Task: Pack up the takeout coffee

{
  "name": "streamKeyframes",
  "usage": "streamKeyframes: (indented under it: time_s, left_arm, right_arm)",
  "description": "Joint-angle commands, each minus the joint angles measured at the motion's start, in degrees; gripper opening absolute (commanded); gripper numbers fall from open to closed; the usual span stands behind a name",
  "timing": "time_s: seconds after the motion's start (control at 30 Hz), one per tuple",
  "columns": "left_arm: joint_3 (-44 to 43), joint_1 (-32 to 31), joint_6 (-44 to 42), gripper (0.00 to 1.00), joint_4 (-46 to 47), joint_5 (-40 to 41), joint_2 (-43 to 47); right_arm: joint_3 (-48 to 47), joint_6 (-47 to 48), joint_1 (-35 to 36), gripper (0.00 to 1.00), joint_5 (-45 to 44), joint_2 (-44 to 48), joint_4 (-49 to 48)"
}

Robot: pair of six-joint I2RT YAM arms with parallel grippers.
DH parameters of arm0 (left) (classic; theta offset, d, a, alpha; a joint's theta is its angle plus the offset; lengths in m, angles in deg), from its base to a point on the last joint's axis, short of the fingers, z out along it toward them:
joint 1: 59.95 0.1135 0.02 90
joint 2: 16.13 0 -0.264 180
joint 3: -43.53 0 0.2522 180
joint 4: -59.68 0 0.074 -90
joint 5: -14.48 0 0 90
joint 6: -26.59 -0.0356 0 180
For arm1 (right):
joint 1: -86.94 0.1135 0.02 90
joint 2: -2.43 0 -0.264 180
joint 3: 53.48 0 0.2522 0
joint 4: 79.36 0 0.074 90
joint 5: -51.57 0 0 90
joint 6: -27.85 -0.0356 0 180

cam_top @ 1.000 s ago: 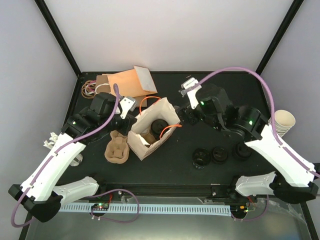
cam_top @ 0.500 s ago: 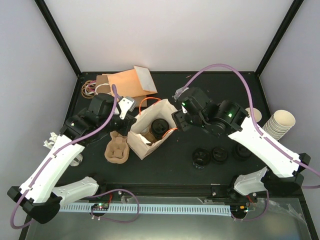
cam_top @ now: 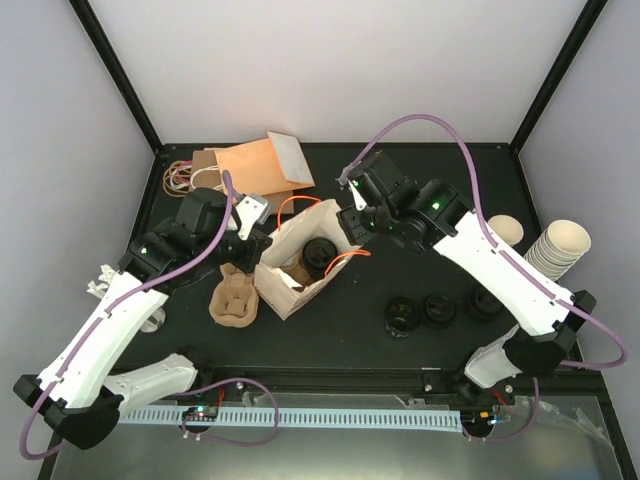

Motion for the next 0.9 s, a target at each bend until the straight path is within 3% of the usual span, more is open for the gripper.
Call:
streamKeyframes:
  time_s: [0.0, 0.33, 0.6, 0.7, 0.8, 0.87]
  left_arm:
    - [-0.4, 0.5, -0.3, 0.02, 1.8, 0.4, 1.1]
    - [-0.5, 0.5, -0.6, 0.01, 2.1, 0.6, 0.8]
    - [-0.6, 0.5, -0.7, 0.02, 2.7, 0.4, 0.3]
    - [-0.7, 0.6, -0.6, 0.02, 2.9, 0.3, 0.0]
    - [-0.8, 0.6, -0.4, 0.02, 3.3, -0.1, -0.3]
    - [-0.8, 0.5, -0.2, 0.02, 3.7, -0.4, -0.5]
  right_arm:
    - [-0.9, 3.1, -2.0, 0.62, 3.4, -2.3, -2.3]
    - [-1.4, 5.2, -2.6, 0.36, 0.9, -7.2, -1.7]
    - [-1.0, 6.9, -2.8, 0.27, -2.0, -8.8, -1.6]
    - [-0.9, 7.5, -3.7, 0.19, -2.3, -9.2, -1.2]
    - [-1.0, 8.3, -4.7, 0.02, -1.2, -9.2, -1.0]
    - [-1.4, 8.9, -5.0, 0.01, -1.3, -9.2, -0.6]
